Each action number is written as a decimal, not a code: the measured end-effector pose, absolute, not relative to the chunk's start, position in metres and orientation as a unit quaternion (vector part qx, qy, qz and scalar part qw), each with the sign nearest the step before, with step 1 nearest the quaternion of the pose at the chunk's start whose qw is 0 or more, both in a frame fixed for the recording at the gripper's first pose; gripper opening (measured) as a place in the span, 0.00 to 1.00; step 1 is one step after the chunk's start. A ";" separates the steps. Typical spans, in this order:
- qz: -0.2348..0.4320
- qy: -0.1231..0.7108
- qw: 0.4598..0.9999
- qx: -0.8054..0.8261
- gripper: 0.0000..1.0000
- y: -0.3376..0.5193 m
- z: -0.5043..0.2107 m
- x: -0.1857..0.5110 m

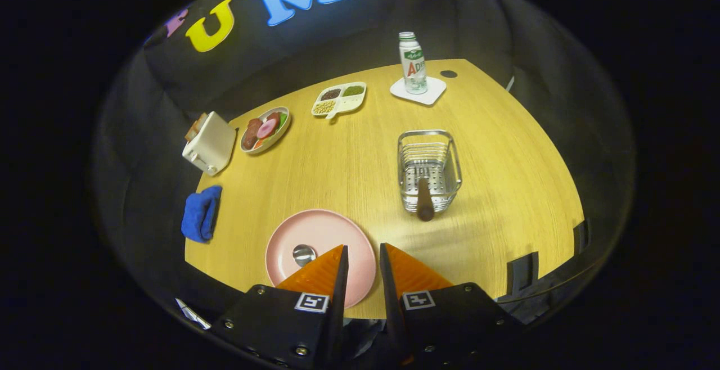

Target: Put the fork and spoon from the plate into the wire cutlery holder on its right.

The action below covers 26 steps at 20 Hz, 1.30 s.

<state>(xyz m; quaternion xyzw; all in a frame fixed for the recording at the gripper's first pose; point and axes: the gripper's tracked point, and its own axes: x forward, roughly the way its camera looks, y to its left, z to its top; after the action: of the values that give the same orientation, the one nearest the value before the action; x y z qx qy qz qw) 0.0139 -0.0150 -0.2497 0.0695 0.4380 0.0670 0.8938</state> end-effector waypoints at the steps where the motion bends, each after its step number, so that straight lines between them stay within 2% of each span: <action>1: 0.078 0.443 0.891 0.061 0.33 -0.005 -0.255 0.010; 8: 0.154 0.487 0.860 0.010 0.33 0.056 -0.299 -0.020; 10: 0.161 0.498 0.852 -0.010 0.66 0.062 -0.311 -0.025; 26: 0.162 0.551 0.816 -0.064 0.66 0.069 -0.354 -0.033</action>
<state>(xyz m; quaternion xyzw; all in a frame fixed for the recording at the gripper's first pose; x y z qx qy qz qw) -0.0332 0.0695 -0.3540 -0.0641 0.5514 0.1620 0.8158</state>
